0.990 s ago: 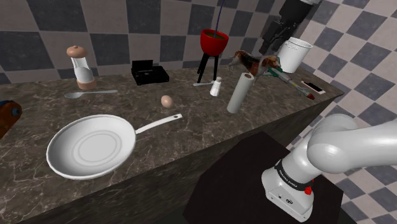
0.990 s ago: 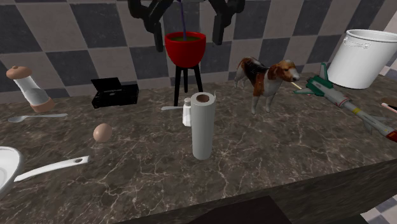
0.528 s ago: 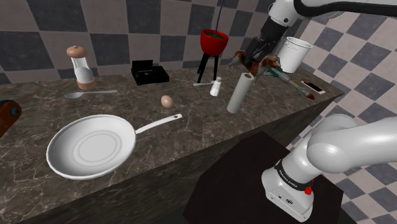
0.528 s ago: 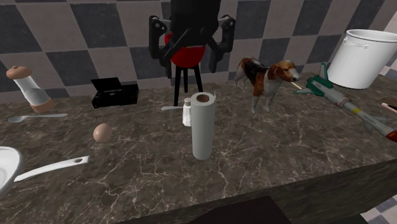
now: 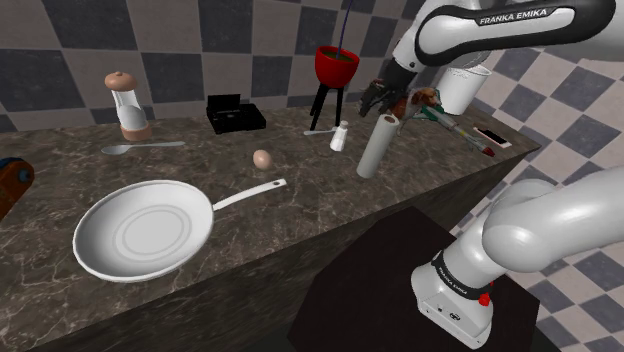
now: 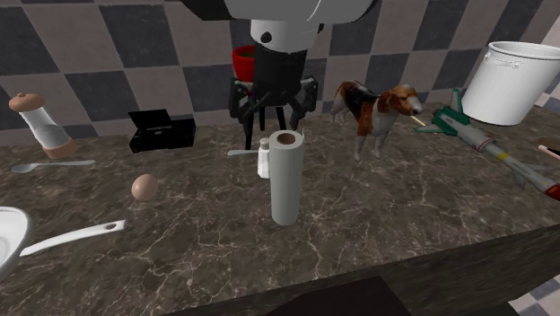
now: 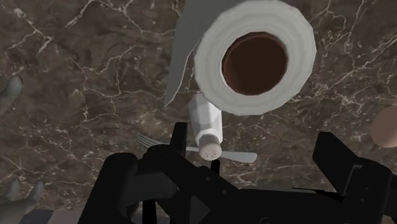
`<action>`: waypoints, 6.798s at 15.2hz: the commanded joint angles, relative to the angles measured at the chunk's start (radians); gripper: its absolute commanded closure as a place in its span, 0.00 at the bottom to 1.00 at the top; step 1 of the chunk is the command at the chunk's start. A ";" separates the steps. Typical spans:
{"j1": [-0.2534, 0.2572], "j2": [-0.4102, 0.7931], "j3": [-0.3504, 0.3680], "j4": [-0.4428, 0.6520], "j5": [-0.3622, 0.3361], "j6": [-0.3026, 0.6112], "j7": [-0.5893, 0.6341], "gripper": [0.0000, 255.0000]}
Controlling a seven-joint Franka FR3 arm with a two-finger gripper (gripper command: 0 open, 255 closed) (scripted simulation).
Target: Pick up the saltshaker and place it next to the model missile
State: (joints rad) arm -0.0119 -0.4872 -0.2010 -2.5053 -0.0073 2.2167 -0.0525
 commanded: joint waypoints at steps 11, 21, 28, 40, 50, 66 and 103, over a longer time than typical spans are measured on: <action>0.063 0.363 -0.096 0.040 0.193 0.360 -0.149 0.00; 0.079 0.439 -0.097 0.041 0.256 0.430 -0.194 0.00; 0.079 0.439 -0.097 0.041 0.256 0.429 -0.194 1.00; 0.068 0.377 -0.094 0.065 0.194 0.349 -0.141 1.00; 0.053 0.293 -0.081 0.126 0.130 0.211 -0.081 1.00; 0.042 0.212 -0.064 0.269 0.083 -0.008 -0.027 1.00; -0.150 0.409 -0.573 0.663 0.219 -0.339 -0.748 1.00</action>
State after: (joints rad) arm -0.1530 -0.1070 -0.7496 -1.8671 0.1893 1.8891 -0.7593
